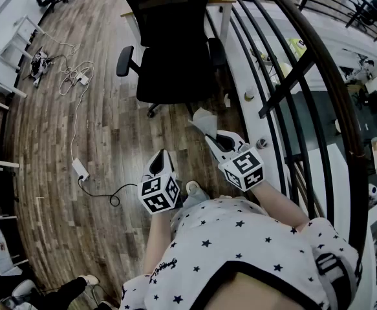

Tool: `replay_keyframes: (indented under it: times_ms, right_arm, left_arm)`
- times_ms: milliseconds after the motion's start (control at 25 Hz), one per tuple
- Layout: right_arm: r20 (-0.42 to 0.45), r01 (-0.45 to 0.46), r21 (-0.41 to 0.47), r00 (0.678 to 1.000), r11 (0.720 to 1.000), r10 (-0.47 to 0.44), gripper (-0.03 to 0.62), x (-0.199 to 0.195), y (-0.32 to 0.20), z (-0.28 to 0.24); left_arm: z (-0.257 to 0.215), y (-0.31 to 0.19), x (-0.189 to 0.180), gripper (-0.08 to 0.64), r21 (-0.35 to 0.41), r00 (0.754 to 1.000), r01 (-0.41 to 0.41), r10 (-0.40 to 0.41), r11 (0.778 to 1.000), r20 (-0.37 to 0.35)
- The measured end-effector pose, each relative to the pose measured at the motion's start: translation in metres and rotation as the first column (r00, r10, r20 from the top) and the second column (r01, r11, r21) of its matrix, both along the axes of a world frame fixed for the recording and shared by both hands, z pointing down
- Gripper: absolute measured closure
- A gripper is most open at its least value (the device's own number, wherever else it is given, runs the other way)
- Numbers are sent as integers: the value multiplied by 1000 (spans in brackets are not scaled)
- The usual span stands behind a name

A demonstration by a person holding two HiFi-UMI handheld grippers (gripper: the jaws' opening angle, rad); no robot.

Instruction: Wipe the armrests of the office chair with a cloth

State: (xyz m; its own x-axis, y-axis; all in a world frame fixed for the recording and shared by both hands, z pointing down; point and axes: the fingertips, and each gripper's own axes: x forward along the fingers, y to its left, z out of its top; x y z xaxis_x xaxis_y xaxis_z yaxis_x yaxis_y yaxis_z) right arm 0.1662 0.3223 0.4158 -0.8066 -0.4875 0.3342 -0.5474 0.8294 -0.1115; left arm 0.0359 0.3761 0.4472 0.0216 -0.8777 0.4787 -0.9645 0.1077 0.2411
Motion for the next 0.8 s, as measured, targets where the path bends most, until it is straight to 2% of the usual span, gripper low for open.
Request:
replay_keyframes:
  times_ms: [360,640,800]
  right_arm:
    - [-15,-27,-8,1000,1000,27,563,8,-4,9]
    - [27,-71,-37,997,997,72,563,-5,-20,8]
    - [21,-84,-33,996,996,85,563,-21,-27,9]
  left_arm:
    - [4,-18,2,554,5,999,-43,43,999,-19]
    - [9,-35,-10,554,-3,997,-79,79,997,-24]
    - [12,-44,-23,554,-7,995,-96,96,995,-31]
